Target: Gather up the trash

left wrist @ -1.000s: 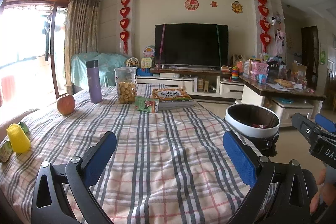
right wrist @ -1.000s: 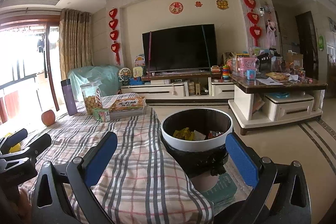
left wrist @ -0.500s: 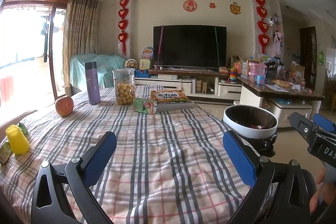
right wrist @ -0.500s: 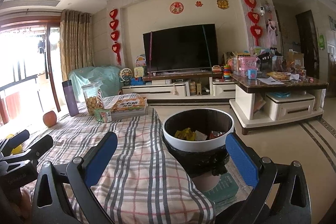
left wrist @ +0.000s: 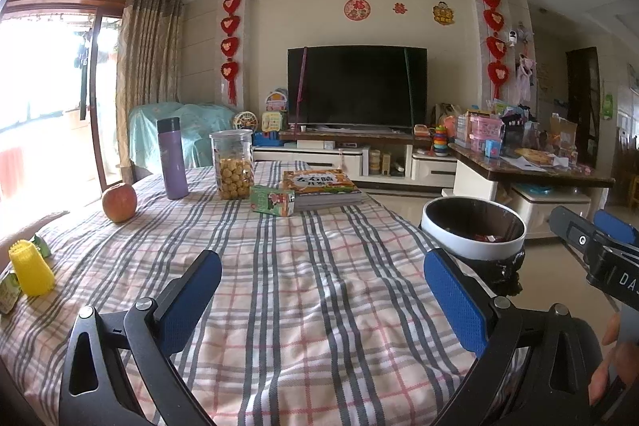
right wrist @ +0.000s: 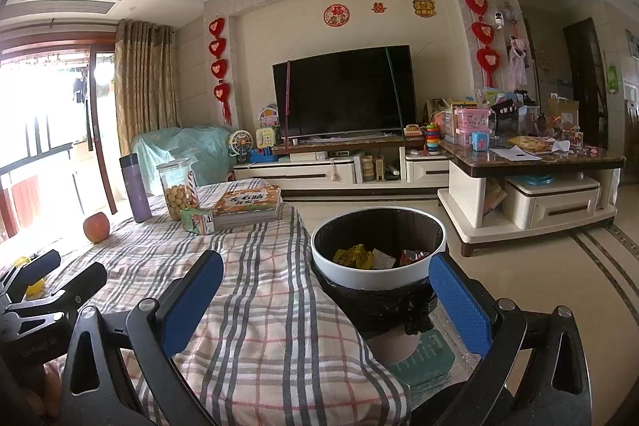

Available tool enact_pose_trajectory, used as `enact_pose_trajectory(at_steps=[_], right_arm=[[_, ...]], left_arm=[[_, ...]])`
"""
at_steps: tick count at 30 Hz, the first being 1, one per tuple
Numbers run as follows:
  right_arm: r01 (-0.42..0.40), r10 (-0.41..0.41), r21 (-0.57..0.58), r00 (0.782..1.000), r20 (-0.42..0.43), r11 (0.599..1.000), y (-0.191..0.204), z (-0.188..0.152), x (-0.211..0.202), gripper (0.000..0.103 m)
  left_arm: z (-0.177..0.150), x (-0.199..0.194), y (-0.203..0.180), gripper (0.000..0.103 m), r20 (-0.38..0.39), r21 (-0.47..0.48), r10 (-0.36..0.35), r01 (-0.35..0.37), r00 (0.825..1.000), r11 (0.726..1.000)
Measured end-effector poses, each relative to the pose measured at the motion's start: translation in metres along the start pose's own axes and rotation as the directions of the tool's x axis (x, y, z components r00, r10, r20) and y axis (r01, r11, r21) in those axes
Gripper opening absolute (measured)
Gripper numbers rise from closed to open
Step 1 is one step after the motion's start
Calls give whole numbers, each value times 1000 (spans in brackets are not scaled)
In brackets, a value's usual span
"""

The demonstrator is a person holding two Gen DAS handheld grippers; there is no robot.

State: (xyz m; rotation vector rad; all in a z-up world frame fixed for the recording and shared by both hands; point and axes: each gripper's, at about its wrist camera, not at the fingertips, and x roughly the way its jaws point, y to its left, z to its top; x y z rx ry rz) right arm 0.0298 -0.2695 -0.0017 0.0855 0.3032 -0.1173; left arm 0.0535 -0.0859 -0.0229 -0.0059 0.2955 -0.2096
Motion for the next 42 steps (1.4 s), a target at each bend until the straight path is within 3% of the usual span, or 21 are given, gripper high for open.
enact_pose_trajectory(at_steps=[42], right_arm=[[-8, 8, -5, 1000, 1, 1000, 5, 7, -2, 103]], left_arm=[[-3, 6, 5, 102, -18, 8, -18, 18, 1000, 1000]])
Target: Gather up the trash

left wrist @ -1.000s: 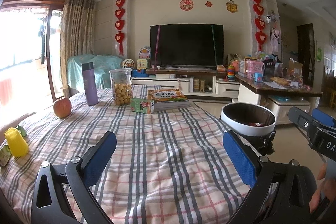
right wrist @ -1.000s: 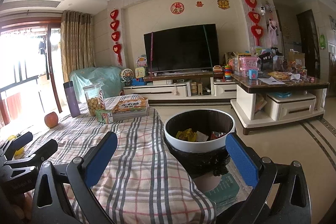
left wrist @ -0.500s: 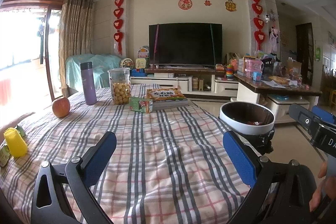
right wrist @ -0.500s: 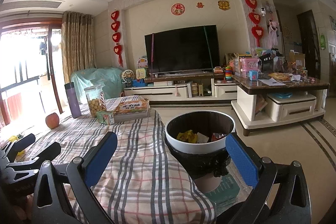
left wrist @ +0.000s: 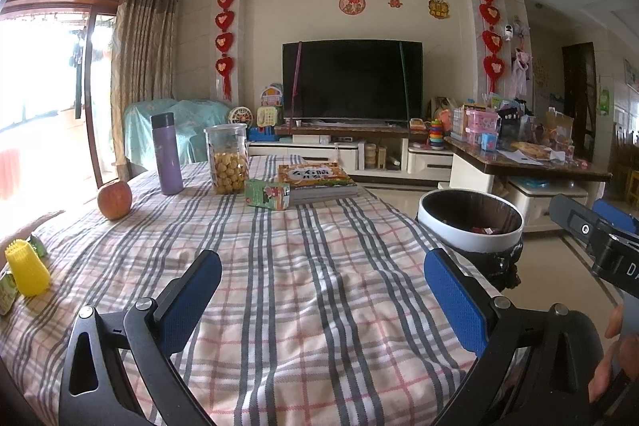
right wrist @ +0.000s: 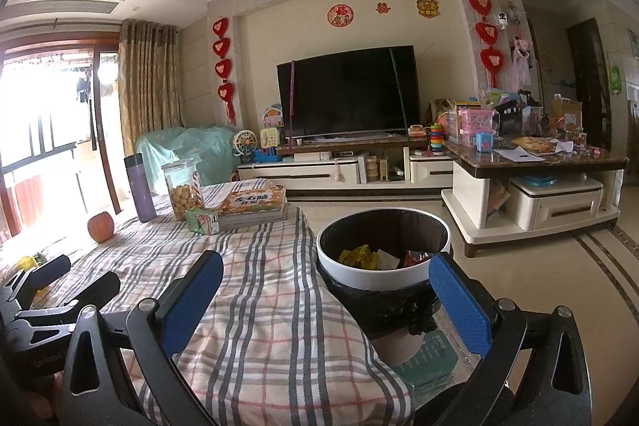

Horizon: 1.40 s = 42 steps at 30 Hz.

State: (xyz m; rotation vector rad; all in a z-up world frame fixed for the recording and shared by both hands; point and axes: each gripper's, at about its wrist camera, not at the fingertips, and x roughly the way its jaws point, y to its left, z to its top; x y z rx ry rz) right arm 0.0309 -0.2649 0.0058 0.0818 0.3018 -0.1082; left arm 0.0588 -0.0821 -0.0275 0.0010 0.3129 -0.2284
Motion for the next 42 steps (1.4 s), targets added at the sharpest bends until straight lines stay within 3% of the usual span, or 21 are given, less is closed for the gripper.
enact_pose_trajectory(at_steps=[42], right_arm=[[-39, 40, 27, 999, -29, 999, 3, -4, 10, 103]], left_arm=[[-6, 8, 6, 102, -24, -8, -4, 4, 1000, 1000]])
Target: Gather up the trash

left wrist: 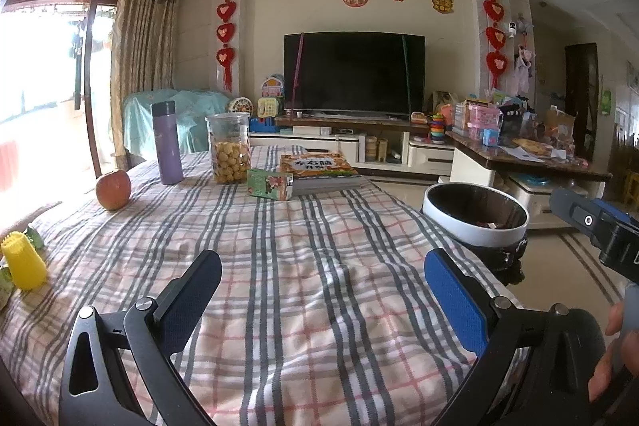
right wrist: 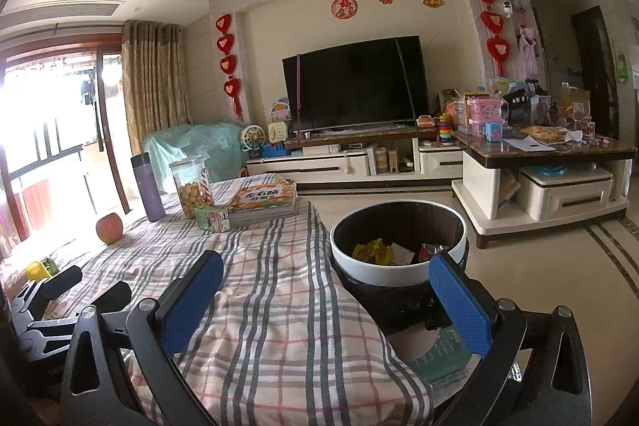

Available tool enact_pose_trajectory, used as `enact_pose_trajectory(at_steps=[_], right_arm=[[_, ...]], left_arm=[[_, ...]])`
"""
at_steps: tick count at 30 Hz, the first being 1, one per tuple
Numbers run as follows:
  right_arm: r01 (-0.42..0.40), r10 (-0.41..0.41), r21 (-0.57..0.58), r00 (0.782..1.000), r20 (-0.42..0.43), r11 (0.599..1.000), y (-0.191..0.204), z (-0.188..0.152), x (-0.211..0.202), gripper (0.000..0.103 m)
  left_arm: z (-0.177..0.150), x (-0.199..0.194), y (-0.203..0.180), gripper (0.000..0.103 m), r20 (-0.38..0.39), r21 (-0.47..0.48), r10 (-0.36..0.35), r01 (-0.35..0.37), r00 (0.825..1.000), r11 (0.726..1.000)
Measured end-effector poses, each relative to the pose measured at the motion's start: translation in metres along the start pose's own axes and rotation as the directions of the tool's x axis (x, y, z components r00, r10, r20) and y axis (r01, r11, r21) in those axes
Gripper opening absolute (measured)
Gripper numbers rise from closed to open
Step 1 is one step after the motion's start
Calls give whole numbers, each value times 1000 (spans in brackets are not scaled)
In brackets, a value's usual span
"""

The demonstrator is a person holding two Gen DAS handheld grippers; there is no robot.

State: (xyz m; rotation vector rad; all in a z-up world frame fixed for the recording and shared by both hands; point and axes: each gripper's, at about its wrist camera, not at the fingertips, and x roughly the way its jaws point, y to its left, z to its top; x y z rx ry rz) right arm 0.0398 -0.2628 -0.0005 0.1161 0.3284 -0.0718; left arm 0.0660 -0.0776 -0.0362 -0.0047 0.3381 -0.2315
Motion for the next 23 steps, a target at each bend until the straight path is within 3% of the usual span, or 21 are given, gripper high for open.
enact_pose_trajectory(at_steps=[14, 23], right_arm=[[-21, 21, 10, 998, -65, 1000, 3, -6, 20, 103], [-34, 34, 7, 997, -71, 999, 4, -7, 21, 103]], left_arm=[[5, 16, 31, 102, -94, -133, 6, -18, 996, 991], [16, 10, 15, 102, -66, -78, 22, -27, 998, 997]])
